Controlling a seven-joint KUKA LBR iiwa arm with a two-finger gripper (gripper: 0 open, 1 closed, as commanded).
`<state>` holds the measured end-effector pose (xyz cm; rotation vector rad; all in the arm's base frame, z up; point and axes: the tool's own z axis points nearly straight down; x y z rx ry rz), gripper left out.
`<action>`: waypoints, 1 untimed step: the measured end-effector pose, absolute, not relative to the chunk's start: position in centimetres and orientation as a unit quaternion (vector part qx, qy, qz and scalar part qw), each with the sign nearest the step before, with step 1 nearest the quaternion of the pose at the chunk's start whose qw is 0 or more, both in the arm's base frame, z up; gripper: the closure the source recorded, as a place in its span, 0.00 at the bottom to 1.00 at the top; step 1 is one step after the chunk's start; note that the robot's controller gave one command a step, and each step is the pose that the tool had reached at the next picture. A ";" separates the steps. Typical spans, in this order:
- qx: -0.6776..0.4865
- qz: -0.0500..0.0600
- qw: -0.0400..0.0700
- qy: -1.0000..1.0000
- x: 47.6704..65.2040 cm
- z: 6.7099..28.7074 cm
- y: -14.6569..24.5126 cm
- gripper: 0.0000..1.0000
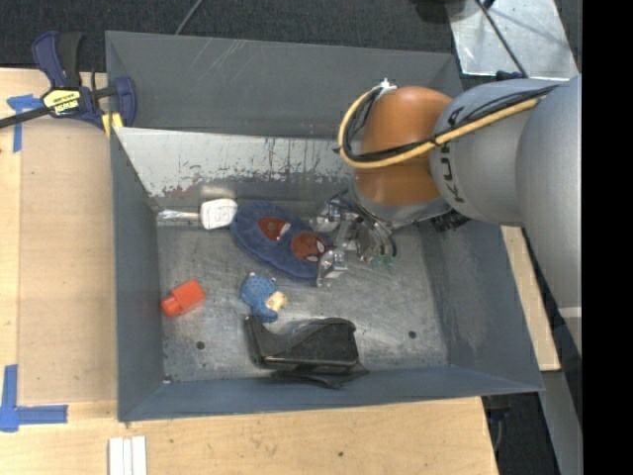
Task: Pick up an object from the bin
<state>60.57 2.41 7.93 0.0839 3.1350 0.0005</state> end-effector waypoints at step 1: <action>-0.043 0.000 0.006 0.999 58.2 24.7 1.5 1.00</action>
Offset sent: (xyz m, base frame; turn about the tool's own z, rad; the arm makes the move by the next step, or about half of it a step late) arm -0.0256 -0.0086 0.1617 -0.1389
